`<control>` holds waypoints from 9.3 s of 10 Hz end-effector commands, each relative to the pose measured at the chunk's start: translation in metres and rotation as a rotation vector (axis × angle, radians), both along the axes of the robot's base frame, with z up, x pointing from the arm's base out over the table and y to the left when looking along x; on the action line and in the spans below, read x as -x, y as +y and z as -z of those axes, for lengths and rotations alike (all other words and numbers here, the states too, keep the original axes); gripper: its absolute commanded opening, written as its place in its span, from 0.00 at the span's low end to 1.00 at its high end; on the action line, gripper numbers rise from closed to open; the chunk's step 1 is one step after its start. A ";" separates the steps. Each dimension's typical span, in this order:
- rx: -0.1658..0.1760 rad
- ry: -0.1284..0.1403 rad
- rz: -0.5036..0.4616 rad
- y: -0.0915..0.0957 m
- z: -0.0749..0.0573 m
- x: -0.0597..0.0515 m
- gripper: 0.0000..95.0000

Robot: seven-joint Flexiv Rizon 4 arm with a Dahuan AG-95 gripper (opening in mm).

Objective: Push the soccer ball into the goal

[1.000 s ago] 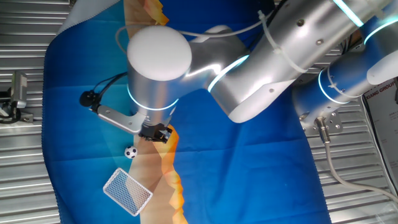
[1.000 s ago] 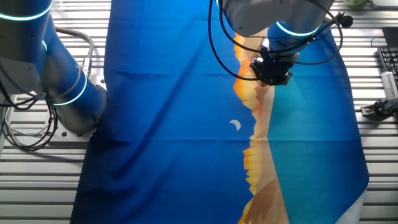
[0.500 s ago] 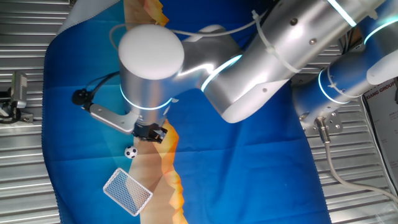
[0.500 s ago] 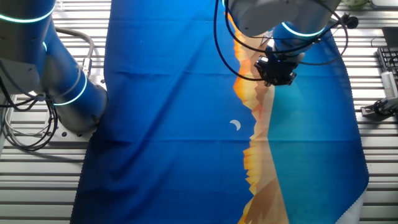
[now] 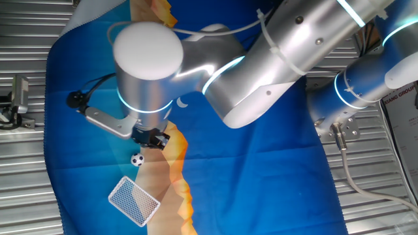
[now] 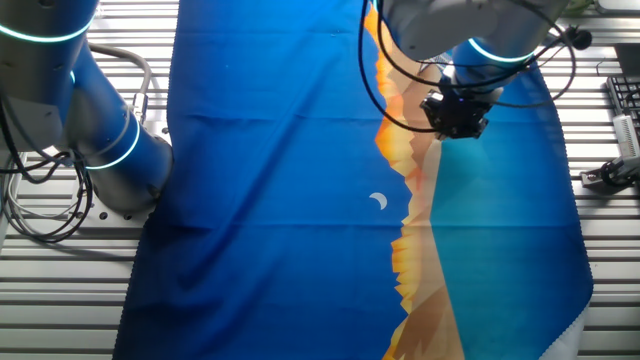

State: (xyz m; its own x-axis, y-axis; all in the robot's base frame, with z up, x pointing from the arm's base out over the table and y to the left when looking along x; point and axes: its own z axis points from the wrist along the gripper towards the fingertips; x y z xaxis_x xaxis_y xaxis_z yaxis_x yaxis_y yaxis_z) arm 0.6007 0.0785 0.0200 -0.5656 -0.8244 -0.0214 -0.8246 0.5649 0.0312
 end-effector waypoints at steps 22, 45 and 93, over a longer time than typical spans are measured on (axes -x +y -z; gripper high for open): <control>0.028 -0.086 -0.271 0.003 0.004 -0.011 0.00; 0.085 -0.119 -0.337 0.026 0.002 -0.025 0.00; 0.073 -0.073 -0.051 0.046 0.010 -0.003 0.00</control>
